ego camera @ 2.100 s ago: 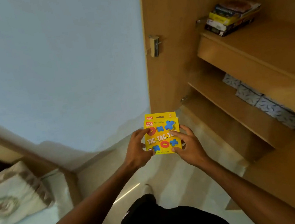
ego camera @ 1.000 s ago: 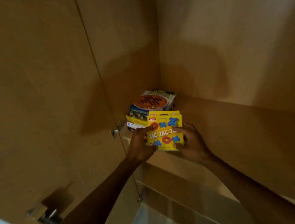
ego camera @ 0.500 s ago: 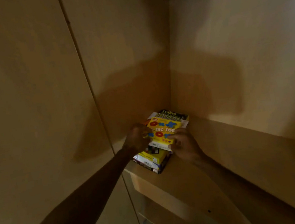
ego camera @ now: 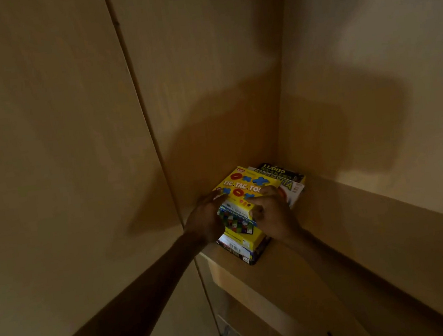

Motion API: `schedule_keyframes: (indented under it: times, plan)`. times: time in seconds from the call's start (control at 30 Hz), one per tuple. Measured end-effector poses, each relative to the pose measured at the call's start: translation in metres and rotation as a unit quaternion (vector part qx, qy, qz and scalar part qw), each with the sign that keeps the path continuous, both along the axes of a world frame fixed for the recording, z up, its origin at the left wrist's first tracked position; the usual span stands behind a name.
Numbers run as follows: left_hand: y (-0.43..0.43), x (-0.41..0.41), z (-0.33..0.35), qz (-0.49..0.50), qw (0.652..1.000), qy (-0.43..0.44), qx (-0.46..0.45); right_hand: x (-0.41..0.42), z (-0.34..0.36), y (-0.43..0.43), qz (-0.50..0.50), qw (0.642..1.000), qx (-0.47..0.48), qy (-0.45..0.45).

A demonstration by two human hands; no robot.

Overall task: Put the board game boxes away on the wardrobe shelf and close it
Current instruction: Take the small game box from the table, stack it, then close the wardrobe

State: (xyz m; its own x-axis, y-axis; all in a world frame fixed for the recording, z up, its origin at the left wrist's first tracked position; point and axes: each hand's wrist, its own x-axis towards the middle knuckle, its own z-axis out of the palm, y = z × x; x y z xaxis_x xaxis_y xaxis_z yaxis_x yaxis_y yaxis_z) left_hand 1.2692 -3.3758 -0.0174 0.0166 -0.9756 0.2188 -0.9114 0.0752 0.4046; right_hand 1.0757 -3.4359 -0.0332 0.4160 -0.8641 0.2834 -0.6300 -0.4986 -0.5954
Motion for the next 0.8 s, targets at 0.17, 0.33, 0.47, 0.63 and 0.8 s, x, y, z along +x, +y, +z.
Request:
schedule_keyframes:
  times: [0.17,0.33,0.47,0.63,0.8]
  plan:
    - [0.001,0.000,-0.005,-0.003,1.000,0.013,0.021,-0.006,-0.001,0.002,0.017,1.000,0.006,0.007]
    - [0.022,-0.010,-0.011,0.008,0.992,0.120,-0.021,-0.018,0.002,0.024,0.023,0.999,-0.012,-0.046]
    - [0.062,-0.027,-0.022,0.067,0.952,0.296,-0.024,-0.035,-0.003,0.065,-0.014,0.987,-0.008,-0.159]
    - [0.135,-0.055,-0.050,0.071,0.929,0.363,-0.011,-0.060,-0.035,0.143,-0.099,0.957,0.139,-0.233]
    - [0.214,-0.078,-0.078,0.106,0.911,0.397,0.026,-0.079,-0.069,0.223,-0.110,0.943,0.213,-0.232]
